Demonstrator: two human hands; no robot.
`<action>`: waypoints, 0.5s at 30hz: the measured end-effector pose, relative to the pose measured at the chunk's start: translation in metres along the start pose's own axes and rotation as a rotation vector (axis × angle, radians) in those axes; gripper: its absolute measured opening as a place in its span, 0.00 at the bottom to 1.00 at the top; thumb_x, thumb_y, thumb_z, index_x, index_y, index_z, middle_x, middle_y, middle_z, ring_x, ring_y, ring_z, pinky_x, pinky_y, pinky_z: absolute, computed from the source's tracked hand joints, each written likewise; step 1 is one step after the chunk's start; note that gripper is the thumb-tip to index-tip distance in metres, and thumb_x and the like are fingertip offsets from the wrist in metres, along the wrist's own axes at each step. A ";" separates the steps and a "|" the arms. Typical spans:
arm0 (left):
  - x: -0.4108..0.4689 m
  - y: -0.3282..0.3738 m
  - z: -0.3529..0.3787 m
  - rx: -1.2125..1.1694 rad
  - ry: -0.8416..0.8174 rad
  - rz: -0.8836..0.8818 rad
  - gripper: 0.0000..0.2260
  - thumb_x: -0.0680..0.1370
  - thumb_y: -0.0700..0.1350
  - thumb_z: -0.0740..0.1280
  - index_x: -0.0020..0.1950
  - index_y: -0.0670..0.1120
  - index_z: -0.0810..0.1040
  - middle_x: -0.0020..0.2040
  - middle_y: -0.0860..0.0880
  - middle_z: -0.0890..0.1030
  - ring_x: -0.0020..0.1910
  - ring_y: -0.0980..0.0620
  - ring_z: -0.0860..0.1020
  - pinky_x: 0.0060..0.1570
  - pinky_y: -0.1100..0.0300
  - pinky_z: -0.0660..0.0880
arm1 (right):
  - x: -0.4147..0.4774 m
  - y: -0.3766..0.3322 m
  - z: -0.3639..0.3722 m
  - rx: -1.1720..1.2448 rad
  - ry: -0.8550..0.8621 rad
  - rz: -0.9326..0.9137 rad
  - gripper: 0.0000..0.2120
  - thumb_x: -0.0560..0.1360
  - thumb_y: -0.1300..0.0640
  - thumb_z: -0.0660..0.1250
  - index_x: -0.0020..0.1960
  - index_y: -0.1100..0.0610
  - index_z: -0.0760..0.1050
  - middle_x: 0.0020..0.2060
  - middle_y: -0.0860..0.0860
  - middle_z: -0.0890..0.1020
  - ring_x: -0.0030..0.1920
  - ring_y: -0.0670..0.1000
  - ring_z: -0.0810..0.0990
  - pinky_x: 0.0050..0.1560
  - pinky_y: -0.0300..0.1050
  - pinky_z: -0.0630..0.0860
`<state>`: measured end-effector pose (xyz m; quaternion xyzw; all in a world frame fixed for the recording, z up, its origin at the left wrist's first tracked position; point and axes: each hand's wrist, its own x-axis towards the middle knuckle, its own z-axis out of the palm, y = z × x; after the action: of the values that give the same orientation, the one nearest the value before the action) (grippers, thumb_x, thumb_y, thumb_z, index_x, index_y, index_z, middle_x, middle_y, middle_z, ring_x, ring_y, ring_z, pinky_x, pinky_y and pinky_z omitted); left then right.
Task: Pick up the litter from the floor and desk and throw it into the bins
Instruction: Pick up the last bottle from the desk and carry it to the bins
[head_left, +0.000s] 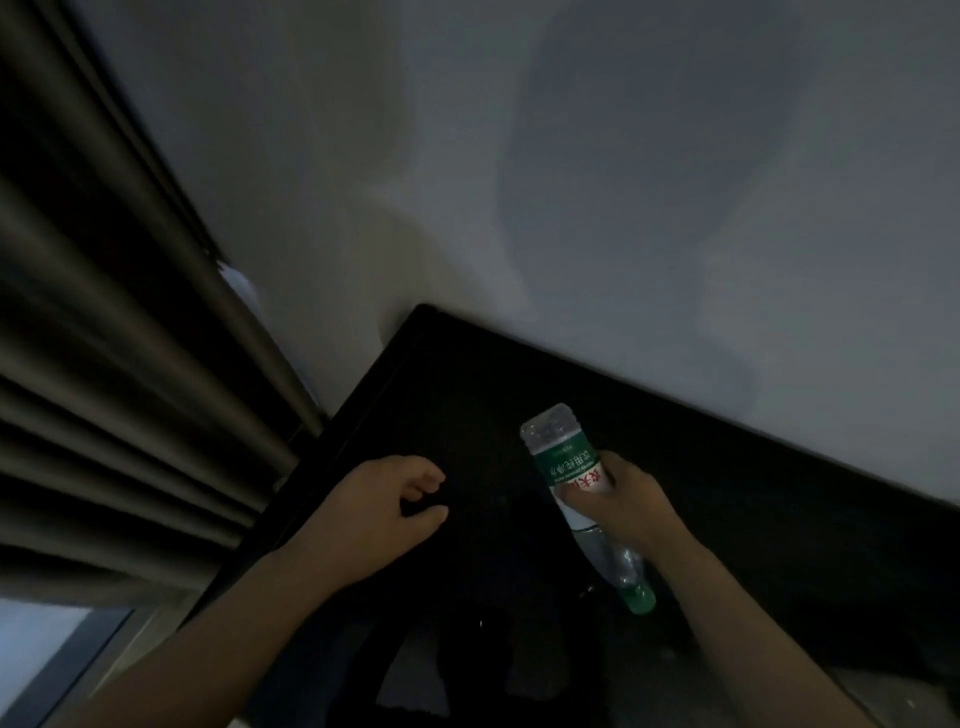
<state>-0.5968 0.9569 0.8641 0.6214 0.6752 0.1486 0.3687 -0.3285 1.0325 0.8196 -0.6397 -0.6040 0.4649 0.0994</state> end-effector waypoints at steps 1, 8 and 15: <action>-0.003 0.003 -0.003 -0.021 0.004 0.012 0.13 0.73 0.49 0.71 0.56 0.55 0.77 0.52 0.59 0.78 0.51 0.63 0.77 0.53 0.67 0.75 | -0.019 -0.005 0.000 0.115 0.041 0.011 0.14 0.71 0.48 0.73 0.52 0.51 0.73 0.45 0.48 0.81 0.44 0.46 0.80 0.42 0.41 0.78; -0.036 0.038 -0.023 -0.151 -0.011 0.240 0.12 0.73 0.47 0.72 0.56 0.54 0.78 0.51 0.57 0.80 0.50 0.61 0.79 0.54 0.65 0.76 | -0.154 -0.037 0.010 0.590 0.453 0.023 0.13 0.72 0.46 0.70 0.53 0.51 0.77 0.44 0.51 0.84 0.43 0.49 0.83 0.39 0.40 0.76; -0.089 0.089 -0.009 -0.165 -0.196 0.485 0.14 0.73 0.48 0.71 0.58 0.56 0.77 0.52 0.60 0.79 0.52 0.63 0.77 0.57 0.64 0.74 | -0.276 -0.025 0.041 0.885 0.804 0.097 0.26 0.62 0.37 0.74 0.53 0.51 0.79 0.44 0.56 0.85 0.44 0.58 0.85 0.47 0.55 0.81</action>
<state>-0.5419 0.8907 0.9567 0.7443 0.4531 0.2263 0.4353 -0.3299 0.7825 0.9458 -0.6902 -0.2382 0.3977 0.5557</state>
